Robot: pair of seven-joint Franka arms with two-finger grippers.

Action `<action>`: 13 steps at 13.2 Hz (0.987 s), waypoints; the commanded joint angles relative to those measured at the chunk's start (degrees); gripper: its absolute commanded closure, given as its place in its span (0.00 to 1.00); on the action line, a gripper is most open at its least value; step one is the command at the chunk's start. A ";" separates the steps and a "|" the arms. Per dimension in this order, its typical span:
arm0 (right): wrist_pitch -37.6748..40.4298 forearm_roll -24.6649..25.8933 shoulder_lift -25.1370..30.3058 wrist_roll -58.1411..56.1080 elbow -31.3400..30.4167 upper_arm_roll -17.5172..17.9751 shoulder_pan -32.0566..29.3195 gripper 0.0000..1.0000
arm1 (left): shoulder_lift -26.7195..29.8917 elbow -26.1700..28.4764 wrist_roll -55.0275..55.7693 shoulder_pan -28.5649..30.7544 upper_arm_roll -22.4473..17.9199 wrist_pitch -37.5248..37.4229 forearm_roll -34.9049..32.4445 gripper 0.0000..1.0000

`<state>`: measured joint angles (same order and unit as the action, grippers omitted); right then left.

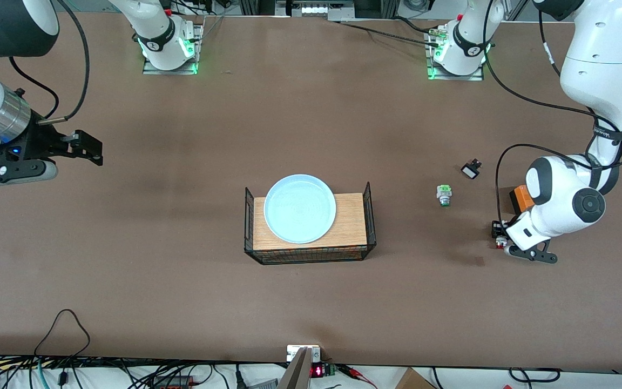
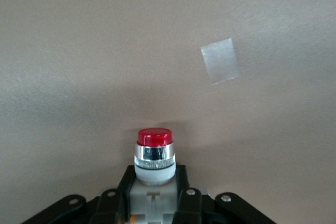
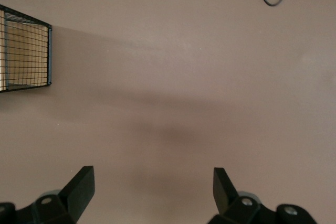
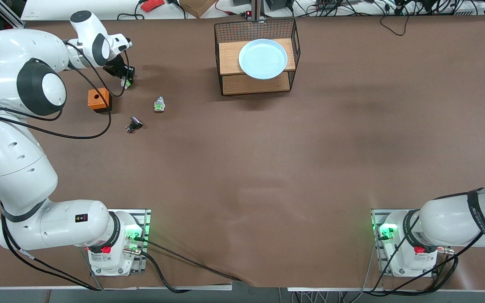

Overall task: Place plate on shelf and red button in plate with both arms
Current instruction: 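Grasp the red-capped button and carry it toward the plate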

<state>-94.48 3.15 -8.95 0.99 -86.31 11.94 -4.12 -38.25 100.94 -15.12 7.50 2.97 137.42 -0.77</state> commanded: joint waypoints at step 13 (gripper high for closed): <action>0.61 -1.57 11.06 3.15 -10.45 -6.76 5.00 0.00 | 9.24 -31.04 31.59 -1.79 21.96 -55.13 3.32 0.80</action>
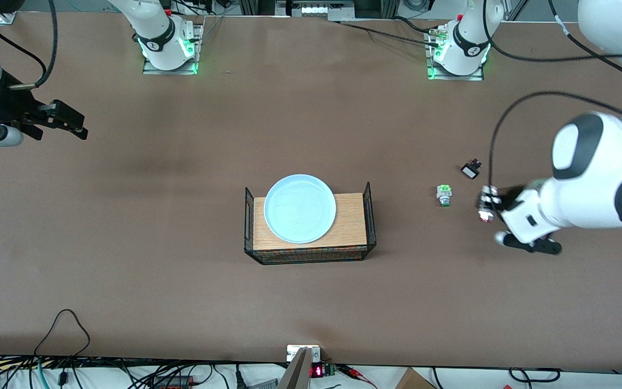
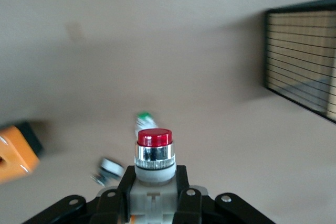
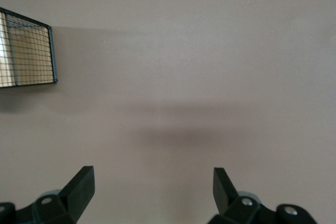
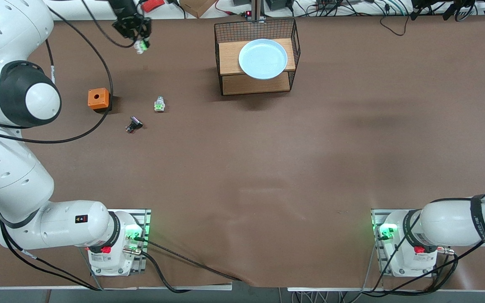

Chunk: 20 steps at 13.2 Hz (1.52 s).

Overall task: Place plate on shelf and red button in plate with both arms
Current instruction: 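Grasp the red-capped button and carry it toward the plate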

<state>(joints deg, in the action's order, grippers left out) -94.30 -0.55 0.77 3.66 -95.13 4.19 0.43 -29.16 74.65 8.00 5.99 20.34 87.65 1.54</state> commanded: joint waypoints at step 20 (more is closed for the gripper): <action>0.79 2.84 2.39 4.87 -1.11 2.05 0.45 0.00 | -14.95 -12.07 34.00 -34.20 -2.58 27.83 -8.66 0.79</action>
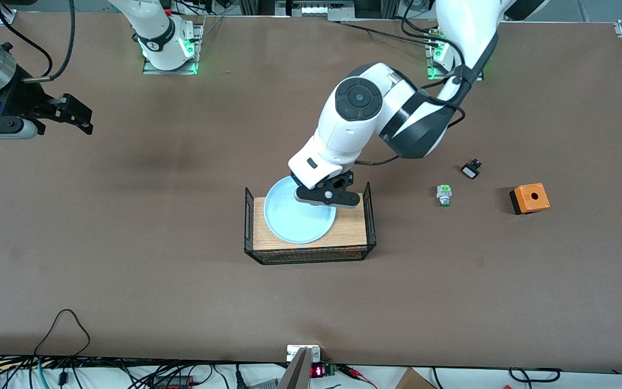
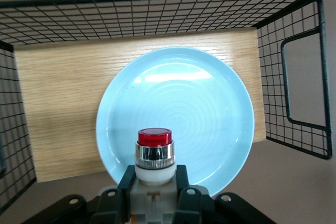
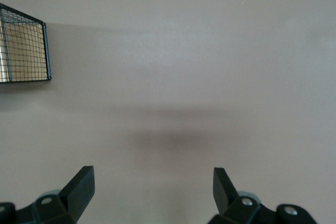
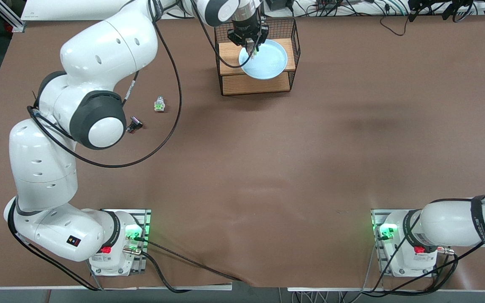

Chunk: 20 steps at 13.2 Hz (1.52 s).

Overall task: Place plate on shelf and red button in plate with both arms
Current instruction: 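Lower the red button onto the plate and open the left gripper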

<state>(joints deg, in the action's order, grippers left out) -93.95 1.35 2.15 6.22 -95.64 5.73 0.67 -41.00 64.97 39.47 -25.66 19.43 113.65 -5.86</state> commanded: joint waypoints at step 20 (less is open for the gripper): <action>-1.85 1.46 0.22 2.13 -0.87 -0.20 -0.32 0.00 | -4.63 -2.66 3.07 -5.45 -6.25 5.27 -1.09 0.00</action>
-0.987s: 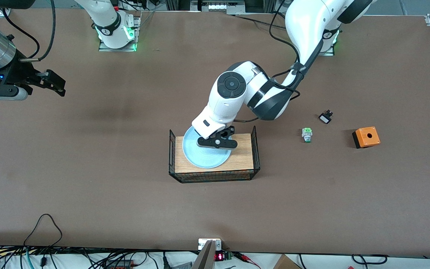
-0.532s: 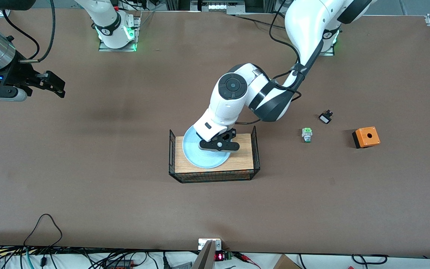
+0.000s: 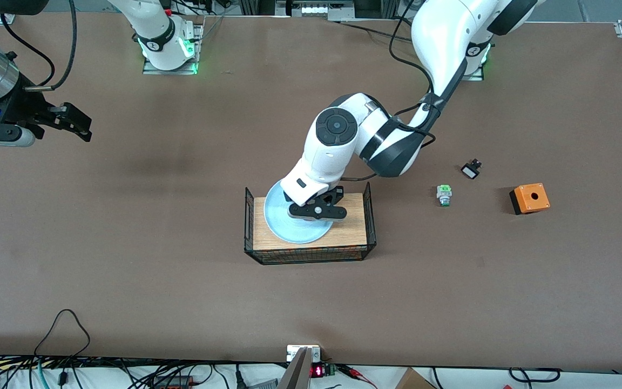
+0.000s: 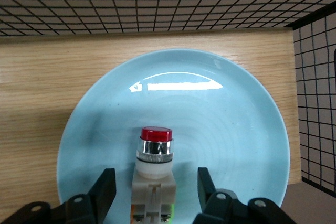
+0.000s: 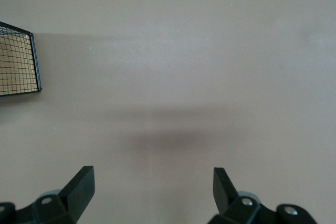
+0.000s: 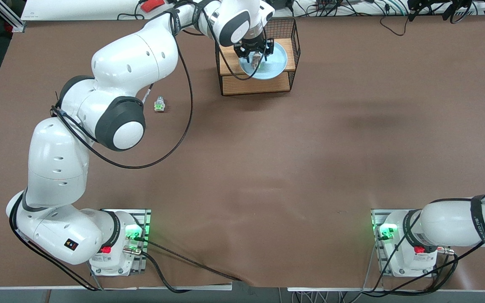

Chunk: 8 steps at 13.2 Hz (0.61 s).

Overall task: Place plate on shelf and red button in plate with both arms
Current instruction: 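Lower the red button onto the plate and open the left gripper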

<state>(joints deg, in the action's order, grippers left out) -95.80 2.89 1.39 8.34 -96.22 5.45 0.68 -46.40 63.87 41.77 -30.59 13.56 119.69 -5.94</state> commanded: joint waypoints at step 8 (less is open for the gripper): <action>0.71 0.01 1.07 0.01 -0.28 0.18 -0.24 0.00 | 16.06 -1.29 -0.63 3.51 0.06 -27.37 -1.26 0.00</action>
<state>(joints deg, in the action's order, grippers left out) -95.69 2.89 1.48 8.34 -96.19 5.44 0.68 -33.23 61.07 41.85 -28.96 13.49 97.52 -5.99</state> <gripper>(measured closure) 0.000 0.000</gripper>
